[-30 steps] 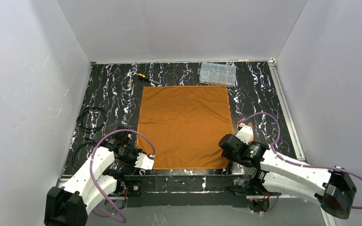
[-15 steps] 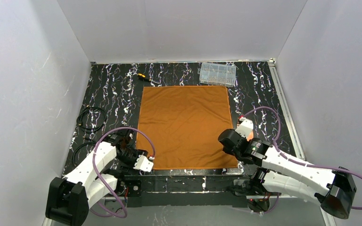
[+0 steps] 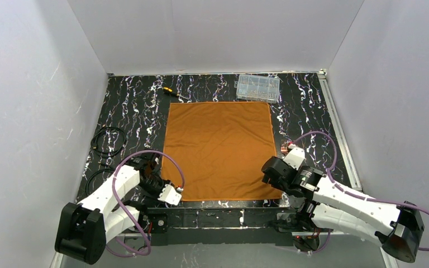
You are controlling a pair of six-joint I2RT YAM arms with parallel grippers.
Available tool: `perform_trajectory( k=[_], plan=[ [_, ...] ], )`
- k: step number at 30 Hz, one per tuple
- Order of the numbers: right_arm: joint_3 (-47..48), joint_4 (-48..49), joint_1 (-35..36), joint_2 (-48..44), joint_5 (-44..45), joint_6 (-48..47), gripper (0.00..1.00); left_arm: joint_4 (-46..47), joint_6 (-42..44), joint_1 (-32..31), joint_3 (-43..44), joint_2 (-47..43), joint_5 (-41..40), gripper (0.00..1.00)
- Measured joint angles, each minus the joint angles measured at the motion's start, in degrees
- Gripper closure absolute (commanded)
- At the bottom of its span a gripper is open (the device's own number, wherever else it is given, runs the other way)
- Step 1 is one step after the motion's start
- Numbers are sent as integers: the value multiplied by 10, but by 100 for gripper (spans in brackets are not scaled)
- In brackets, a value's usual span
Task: Fold the napkin into a case and place the utensils inside
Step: Pick up the flattened napkin from the center of the board.
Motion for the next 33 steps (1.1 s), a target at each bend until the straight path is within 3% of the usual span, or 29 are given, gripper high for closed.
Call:
perform_trajectory(
  k=[9,20,25,33],
  plan=[
    [-47,-8,0,0,-33,17,24,8,-7,-2,3,12,2,100],
    [-76,17,-4,0,-54,20,33,32,-43,-3,20,19,8,100],
    [-80,28,-4,14,-51,17,46,39,-62,-3,33,18,12,100],
    [-79,46,-10,29,-45,14,79,39,-87,-3,37,17,11,100]
  ],
)
